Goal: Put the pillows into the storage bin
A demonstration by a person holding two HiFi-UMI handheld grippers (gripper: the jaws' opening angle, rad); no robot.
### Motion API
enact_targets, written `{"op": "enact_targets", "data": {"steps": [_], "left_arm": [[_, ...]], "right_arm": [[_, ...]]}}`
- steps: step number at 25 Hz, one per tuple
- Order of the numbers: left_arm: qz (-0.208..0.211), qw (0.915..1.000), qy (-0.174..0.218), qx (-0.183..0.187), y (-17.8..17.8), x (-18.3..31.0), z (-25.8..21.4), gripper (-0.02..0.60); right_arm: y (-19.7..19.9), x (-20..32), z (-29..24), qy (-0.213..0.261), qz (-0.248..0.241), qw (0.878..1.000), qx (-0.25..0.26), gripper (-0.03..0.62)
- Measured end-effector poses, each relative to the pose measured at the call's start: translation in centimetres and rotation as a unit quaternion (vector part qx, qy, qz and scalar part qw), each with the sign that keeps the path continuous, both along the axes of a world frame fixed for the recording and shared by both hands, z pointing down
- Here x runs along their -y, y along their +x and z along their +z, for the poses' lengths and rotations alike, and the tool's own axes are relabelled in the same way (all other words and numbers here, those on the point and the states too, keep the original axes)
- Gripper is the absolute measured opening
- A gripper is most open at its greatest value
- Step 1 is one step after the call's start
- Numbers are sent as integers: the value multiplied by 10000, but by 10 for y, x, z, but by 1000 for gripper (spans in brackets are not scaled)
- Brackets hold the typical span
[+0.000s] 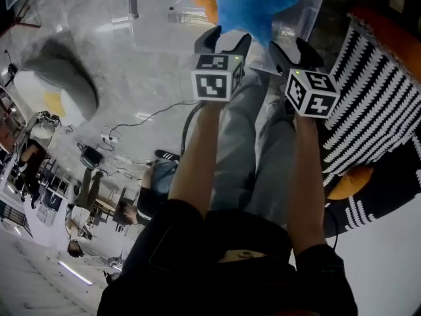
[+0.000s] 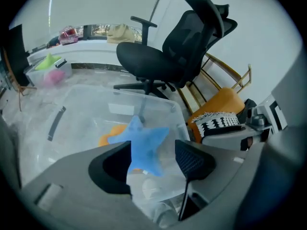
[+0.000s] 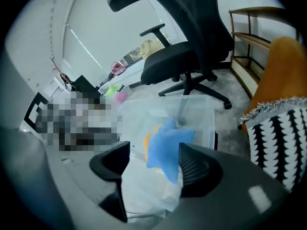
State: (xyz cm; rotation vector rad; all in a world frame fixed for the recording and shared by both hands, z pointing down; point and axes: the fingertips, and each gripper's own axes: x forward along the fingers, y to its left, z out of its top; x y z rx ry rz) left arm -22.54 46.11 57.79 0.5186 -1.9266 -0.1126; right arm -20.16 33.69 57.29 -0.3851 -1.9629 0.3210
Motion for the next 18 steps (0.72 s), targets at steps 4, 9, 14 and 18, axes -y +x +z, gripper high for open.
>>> {"op": "enact_targets", "data": {"steps": [4,9,14,18], "left_arm": [[342,9991,231,36,8,31,-6,247],[729,9965,392,80,19,72,-14,164],[1219,9910,511,213,33,126,-26,88],[1679,9838,519,355,52,172,-39,39]], "right_arm": [[25,14,-2,-258,291,9991,-172,284],[46,55,-13,-174,874,9960,-82,128],[70,105,-32,-37,1530,9881,120,24],[101,146,-46,127,1943,9807,168,3]]}}
